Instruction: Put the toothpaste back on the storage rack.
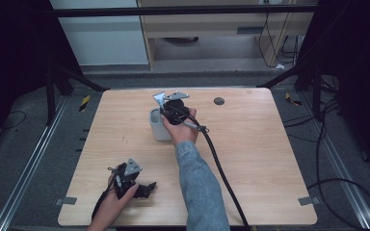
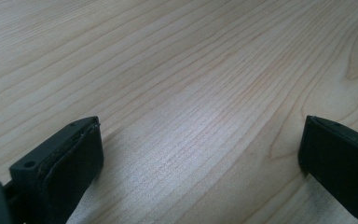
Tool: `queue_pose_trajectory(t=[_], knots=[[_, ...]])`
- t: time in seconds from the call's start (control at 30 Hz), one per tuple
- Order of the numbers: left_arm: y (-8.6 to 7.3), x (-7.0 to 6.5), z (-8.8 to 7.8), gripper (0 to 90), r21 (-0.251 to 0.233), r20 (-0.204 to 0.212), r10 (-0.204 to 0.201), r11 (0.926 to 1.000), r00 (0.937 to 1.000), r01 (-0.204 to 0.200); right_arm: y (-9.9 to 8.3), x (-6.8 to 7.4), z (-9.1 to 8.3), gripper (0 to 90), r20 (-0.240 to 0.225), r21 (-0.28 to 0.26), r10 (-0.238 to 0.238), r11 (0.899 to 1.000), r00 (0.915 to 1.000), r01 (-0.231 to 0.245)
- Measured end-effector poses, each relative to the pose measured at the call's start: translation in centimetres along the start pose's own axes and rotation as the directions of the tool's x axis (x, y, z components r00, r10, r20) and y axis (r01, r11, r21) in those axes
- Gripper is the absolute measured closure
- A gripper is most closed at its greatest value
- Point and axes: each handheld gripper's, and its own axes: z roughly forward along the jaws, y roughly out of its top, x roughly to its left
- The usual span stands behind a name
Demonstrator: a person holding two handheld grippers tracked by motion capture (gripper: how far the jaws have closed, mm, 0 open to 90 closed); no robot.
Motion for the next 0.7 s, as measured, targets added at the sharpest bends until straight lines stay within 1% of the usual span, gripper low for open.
queue_pose_trajectory(t=[0.37, 0.7], knots=[[0.0, 0.0, 0.0, 0.0, 0.0, 0.0, 0.0, 1.0, 1.0, 0.0, 0.0, 0.2, -0.5, 69.4, -0.007, -0.004, -0.013, 1.0, 0.9999, 0.013], [0.0, 0.0, 0.0, 0.0, 0.0, 0.0, 0.0, 1.0, 1.0, 0.0, 0.2, 0.1, -1.2, 66.5, -0.009, 0.0, -0.027, 1.0, 0.9996, 0.027]])
